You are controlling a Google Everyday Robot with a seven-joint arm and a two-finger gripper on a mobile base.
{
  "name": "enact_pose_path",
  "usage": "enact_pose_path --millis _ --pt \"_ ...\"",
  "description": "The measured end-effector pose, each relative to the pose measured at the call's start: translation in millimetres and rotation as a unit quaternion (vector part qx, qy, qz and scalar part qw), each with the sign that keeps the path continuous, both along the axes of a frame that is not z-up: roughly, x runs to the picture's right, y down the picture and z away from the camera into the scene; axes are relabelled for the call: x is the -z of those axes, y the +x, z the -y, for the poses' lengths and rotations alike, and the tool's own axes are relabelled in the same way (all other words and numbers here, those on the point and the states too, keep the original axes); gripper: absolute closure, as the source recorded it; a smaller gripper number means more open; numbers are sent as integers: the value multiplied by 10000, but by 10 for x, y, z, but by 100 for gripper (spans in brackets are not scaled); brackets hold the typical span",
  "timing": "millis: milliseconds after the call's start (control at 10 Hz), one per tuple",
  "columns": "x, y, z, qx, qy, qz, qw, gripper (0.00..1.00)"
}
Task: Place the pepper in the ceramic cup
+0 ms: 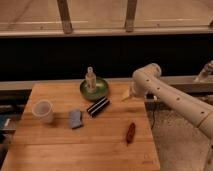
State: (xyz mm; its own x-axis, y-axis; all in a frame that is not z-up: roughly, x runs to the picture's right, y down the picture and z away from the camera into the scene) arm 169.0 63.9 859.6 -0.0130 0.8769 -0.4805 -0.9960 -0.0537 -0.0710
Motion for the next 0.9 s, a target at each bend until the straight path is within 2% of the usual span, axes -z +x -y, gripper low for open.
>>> enact_pose_path --millis 600,700,900 --pt "1 13 20 74 -37 -66 9999 24" --pt "-19 -39 39 246 -195 -254 9992 24" --pt "-5 -181 -72 636 -531 -794 9934 24"
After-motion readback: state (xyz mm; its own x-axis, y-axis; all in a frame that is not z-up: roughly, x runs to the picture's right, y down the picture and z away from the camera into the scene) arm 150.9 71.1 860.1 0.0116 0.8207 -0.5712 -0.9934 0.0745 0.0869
